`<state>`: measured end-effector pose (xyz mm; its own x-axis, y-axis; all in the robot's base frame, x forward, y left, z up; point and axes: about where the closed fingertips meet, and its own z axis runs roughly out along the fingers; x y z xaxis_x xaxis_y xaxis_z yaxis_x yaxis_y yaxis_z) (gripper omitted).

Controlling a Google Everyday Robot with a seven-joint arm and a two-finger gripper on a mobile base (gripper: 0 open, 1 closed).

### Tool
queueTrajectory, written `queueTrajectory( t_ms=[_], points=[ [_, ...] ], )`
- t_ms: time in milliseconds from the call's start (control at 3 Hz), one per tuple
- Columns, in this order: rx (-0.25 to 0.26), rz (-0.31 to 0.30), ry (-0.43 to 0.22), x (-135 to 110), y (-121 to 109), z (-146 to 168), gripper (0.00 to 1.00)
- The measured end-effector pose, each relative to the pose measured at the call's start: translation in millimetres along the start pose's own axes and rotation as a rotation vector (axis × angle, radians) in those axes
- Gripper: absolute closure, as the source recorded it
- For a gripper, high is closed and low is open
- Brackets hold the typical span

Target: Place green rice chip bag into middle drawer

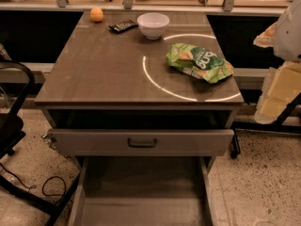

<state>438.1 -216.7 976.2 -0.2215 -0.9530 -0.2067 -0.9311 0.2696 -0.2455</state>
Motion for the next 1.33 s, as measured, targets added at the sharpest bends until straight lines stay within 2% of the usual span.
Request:
queueTrajectory(
  t_ms=[333,667,1000,1333],
  points=[
    [0.0,0.0,0.0,0,0,0,0.0],
    [0.025,0.012,0.023,-20,-23,7,0.0],
    [0.084,0.0,0.043,-60,-77,25,0.0],
    [0.126,0.006,0.063,-87,-124,43,0.0]
  ],
)
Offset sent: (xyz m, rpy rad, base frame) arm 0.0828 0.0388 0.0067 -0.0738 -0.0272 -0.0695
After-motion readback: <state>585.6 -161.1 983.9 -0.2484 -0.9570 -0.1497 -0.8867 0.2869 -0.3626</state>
